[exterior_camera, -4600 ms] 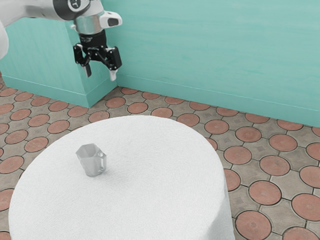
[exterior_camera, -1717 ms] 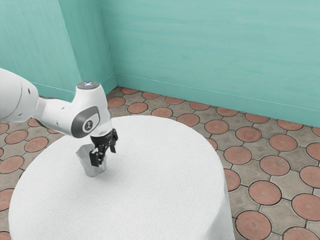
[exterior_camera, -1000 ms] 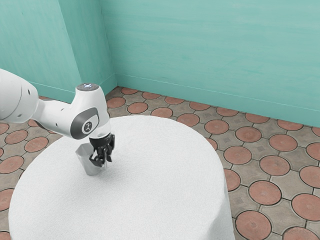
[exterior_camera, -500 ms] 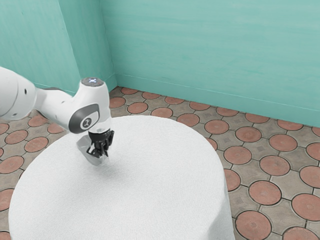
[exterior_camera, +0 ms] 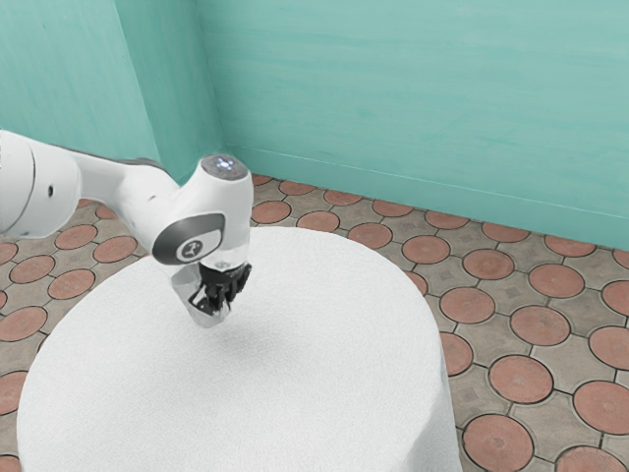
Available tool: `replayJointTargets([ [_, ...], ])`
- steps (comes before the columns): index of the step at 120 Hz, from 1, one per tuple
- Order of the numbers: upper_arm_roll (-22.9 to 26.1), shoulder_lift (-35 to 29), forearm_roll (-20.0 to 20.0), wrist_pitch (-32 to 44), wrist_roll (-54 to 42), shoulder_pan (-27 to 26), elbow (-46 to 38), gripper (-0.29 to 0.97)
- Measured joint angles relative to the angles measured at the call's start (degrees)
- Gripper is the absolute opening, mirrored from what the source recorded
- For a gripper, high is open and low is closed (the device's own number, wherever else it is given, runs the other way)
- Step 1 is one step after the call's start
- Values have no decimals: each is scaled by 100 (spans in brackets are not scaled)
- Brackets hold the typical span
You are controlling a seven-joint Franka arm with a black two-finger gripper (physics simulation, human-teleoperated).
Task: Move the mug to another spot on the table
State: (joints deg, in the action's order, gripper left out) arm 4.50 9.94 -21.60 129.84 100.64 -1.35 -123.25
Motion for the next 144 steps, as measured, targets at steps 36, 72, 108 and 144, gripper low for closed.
replayJointTargets([
  [36, 431, 15, -435, -323, 265, -9, -15, -11],
  [72, 686, 151, -919, -655, 613, 6, -77, -11],
  [108, 985, 332, -1131, -861, 913, -3, -27, -11],
  [144, 1033, 478, -1302, -843, 1126, -8, -22, -11],
])
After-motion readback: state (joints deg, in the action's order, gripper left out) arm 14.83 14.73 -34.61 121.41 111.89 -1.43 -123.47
